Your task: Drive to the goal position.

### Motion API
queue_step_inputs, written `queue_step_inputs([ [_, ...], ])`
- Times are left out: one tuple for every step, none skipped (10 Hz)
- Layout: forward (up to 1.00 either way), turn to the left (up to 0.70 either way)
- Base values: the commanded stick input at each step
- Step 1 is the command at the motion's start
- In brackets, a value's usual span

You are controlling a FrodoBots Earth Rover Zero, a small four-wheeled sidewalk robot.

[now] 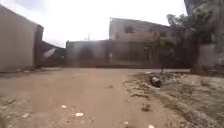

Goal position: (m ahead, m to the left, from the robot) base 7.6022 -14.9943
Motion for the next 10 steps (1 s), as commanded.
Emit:
queue_step_inputs([
  [1.0,0.0],
  [1.0,0.0],
  [1.0,0.0],
  [1.0,0.0],
  [1.0,0.0],
  [1.0,0.0],
  [1.0,0.0],
  [1.0,0.0],
  [1.0,0.0],
  [1.0,0.0],
])
